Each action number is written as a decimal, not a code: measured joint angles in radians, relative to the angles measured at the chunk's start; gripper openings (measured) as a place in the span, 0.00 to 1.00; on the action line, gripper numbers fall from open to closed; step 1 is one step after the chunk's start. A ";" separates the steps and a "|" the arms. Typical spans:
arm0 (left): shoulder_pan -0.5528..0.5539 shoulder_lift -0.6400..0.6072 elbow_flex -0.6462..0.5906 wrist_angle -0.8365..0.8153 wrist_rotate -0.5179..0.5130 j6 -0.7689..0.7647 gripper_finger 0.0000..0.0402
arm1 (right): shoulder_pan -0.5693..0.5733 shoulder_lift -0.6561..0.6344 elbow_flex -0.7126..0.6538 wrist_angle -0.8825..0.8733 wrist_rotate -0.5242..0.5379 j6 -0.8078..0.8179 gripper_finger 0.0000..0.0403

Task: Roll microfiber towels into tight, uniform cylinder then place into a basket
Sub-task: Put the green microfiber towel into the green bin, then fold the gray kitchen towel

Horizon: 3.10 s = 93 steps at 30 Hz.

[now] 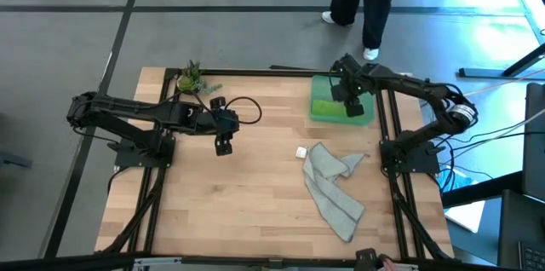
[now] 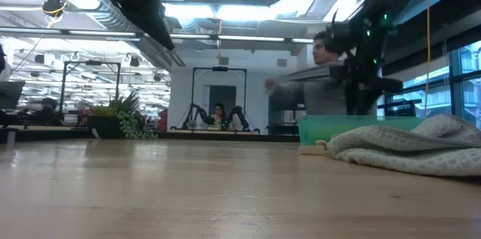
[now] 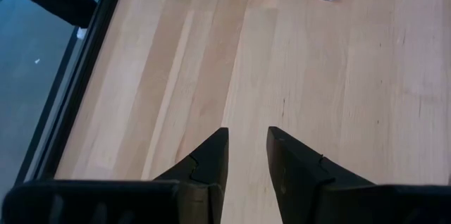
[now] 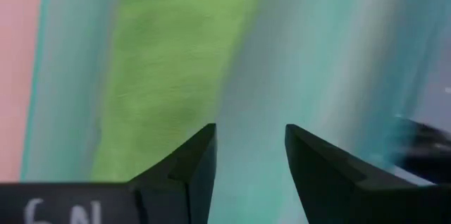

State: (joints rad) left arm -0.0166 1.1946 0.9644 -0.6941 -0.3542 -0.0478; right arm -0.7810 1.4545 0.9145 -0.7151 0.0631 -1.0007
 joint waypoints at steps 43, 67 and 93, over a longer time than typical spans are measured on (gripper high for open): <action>-0.157 0.000 0.000 0.010 0.008 -0.109 0.23 | 0.814 0.194 -0.180 0.461 -0.099 0.550 0.42; -0.235 0.014 0.001 0.034 -0.047 -0.261 0.23 | 0.746 0.125 -0.108 0.795 0.083 0.466 0.42; 0.119 0.509 0.001 0.718 0.353 0.024 0.23 | 0.903 -0.215 -0.091 0.424 0.098 0.630 0.42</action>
State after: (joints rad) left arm 0.1025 1.7035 0.9649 0.0234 -0.0011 -0.0236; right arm 0.1223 1.2400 0.8230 -0.2915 0.1612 -0.3706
